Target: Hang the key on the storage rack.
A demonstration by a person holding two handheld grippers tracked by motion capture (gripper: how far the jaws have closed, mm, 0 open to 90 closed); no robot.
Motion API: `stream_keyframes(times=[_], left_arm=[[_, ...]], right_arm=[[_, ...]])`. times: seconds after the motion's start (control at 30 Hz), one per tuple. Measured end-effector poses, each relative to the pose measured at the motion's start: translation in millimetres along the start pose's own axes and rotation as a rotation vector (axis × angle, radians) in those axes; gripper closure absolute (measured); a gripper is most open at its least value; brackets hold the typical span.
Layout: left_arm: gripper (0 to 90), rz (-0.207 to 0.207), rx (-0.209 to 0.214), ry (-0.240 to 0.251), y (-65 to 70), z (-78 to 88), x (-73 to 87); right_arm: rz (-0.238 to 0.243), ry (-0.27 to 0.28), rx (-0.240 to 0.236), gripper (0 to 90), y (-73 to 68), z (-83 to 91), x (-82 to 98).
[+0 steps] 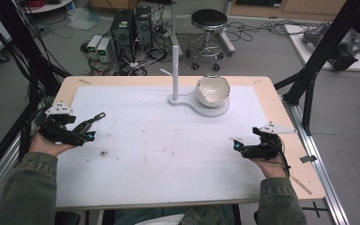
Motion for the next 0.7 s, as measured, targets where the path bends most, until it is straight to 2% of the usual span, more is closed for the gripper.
stream_keyframes(times=[0.13, 0.23, 0.33, 0.47, 0.53, 0.7], left_arm=[[2.2, -0.010, 0.017, -0.032, -8.3, -2.0, -8.5], [2.2, -0.027, 0.007, -0.048, -12.8, -4.2, -14.9], [2.2, -0.039, 0.021, -0.078, -19.4, -10.8, -19.7], [2.2, -0.037, 0.048, -0.123, -27.3, -19.4, -24.8], [2.2, -0.024, 0.066, -0.151, -32.7, -23.3, -27.9], [2.8, -0.015, 0.077, -0.199, -44.3, -31.3, -35.6]], right_arm=[[0.007, -0.009, 0.003, 0.5, -0.9, -1.1, 0.1], [0.013, -0.013, 0.004, 0.5, -1.1, -1.9, 0.3], [0.018, -0.021, 0.012, 0.5, -1.6, -2.4, 1.0], [0.016, -0.030, 0.022, 0.5, -1.0, -2.3, 1.9], [0.011, -0.033, 0.025, 0.5, -0.5, -1.9, 2.1], [0.016, -0.038, 0.031, 0.5, 0.8, -3.3, 3.0]])
Point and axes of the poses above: each handheld gripper's, and its own axes: z roughly backward along the jaws, x roughly out of its underside, y roughly to its right, the point moved 2 cm from there along -z, roughly forward along the jaws, and after that the axes turned 8 degrees about -y, right-handed, at the moved point
